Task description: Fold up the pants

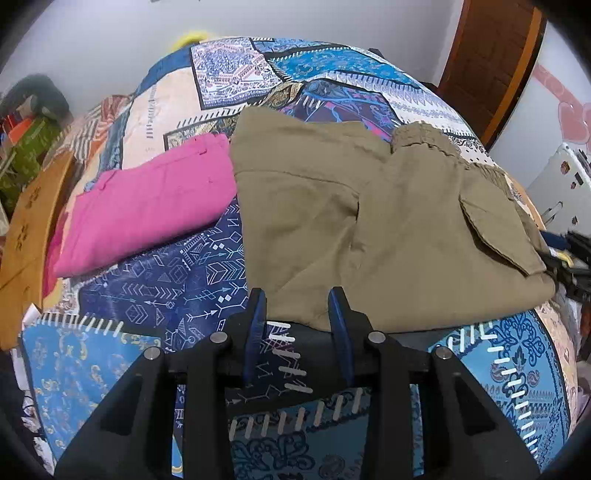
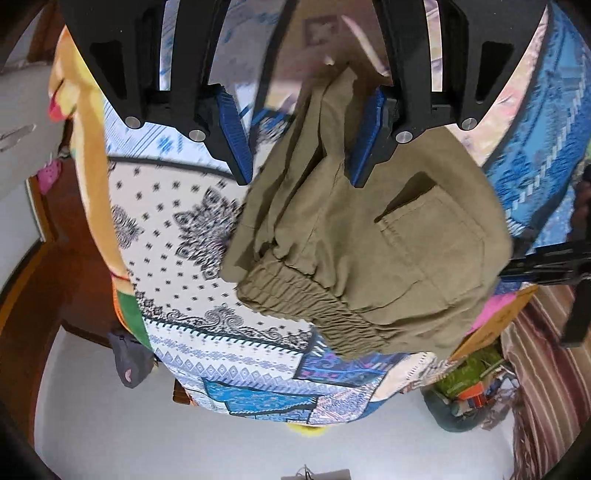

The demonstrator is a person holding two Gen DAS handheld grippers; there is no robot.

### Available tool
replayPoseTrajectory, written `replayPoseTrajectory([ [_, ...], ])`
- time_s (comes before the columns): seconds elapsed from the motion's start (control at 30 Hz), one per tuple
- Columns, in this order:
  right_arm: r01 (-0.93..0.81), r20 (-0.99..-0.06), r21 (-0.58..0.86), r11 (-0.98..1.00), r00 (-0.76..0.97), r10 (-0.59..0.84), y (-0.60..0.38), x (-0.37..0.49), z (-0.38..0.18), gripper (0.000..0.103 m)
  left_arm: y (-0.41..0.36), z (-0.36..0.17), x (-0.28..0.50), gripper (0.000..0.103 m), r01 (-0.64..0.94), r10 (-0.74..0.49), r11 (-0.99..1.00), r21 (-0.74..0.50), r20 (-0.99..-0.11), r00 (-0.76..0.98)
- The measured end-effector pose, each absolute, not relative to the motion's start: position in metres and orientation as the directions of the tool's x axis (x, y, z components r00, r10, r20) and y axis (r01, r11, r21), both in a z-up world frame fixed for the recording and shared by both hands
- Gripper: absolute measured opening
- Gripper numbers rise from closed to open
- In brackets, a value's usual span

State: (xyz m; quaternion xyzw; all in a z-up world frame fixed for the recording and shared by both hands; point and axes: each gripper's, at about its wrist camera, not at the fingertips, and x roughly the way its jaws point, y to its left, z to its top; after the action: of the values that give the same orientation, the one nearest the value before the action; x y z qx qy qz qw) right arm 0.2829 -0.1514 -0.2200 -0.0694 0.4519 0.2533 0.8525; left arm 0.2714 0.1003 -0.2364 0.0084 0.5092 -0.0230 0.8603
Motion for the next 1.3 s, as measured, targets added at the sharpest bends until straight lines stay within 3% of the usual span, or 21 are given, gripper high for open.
replayPoseTrajectory([
  [0.37,-0.604,-0.710,0.095,0.791,0.516,0.479,-0.109,0.326,-0.155,0.048,0.109,-0.220,0.278,0.036,0.023,-0.007,1.000,0.006,-0.842,0.540],
  [0.67,-0.709,-0.786,0.034,0.705,0.416,0.457,-0.038,0.374,-0.179,0.054,0.106,-0.228,0.277,0.036,0.050,-0.069,0.998,-0.050,-0.845,0.530],
  [0.93,-0.734,-0.822,0.062,0.677,0.347,0.451,-0.018,0.391,-0.202,0.057,0.101,-0.241,0.281,0.043,0.073,-0.034,0.997,0.005,-0.850,0.525],
  [1.2,-0.756,-0.811,-0.088,0.648,0.432,0.394,-0.012,0.371,-0.209,0.040,0.106,-0.249,0.283,0.045,0.039,0.027,0.998,0.056,-0.848,0.529],
  [1.3,-0.753,-0.805,-0.123,0.646,0.456,0.379,-0.013,0.372,-0.209,0.040,0.108,-0.250,0.282,0.045,0.019,0.045,0.998,0.065,-0.847,0.529],
])
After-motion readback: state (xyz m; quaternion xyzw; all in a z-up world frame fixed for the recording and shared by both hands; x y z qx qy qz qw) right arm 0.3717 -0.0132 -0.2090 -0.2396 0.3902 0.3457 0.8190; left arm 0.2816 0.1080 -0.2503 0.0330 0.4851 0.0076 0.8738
